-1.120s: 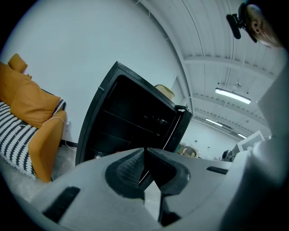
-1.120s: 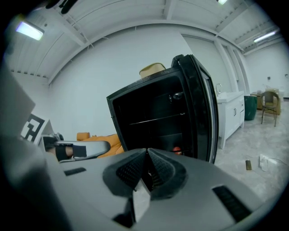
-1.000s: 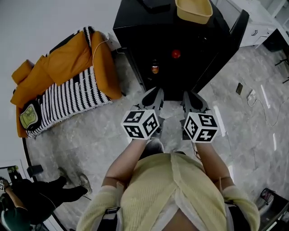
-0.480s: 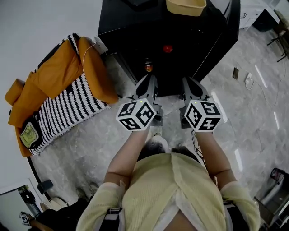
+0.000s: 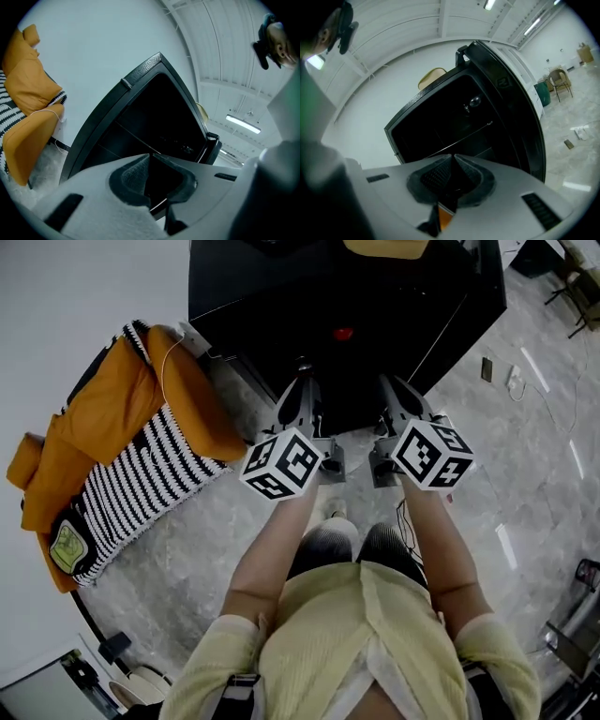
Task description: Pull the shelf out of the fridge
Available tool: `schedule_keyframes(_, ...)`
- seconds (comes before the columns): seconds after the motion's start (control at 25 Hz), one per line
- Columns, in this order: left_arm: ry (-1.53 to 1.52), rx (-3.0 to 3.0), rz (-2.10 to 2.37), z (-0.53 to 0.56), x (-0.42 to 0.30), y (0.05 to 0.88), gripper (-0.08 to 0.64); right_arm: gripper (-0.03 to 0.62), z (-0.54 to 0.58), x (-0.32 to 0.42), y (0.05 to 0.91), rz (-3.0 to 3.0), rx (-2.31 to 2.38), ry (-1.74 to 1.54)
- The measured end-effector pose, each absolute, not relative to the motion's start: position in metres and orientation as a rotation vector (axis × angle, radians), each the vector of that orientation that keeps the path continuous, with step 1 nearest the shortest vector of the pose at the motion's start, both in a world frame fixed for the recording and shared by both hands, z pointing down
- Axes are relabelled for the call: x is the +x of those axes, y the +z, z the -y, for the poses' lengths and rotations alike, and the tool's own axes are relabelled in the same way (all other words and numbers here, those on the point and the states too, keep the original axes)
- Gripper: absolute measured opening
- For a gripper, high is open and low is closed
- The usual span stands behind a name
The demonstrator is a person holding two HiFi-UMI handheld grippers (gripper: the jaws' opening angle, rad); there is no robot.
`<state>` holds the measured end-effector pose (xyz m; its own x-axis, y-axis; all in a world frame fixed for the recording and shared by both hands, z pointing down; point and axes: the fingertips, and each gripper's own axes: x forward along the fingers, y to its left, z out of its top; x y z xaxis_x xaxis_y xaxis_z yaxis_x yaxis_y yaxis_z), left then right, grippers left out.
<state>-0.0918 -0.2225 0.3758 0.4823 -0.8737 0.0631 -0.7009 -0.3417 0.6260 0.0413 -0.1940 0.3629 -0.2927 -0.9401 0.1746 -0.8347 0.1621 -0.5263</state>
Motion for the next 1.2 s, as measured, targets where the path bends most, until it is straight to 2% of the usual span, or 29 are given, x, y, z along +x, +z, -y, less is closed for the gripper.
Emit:
schedule_keyframes(0.88,-0.7,1.979,1.318,0.267,-0.1,0.377,0.037,0.034,0.26,0.062,0.371,-1.92,-1.529,-1.042)
schedule_keyframes(1.2,-0.798,1.964,1.357,0.279,-0.103,0.37,0.038,0.086,0.279,0.062,0.371,-1.881,-1.467,-1.065)
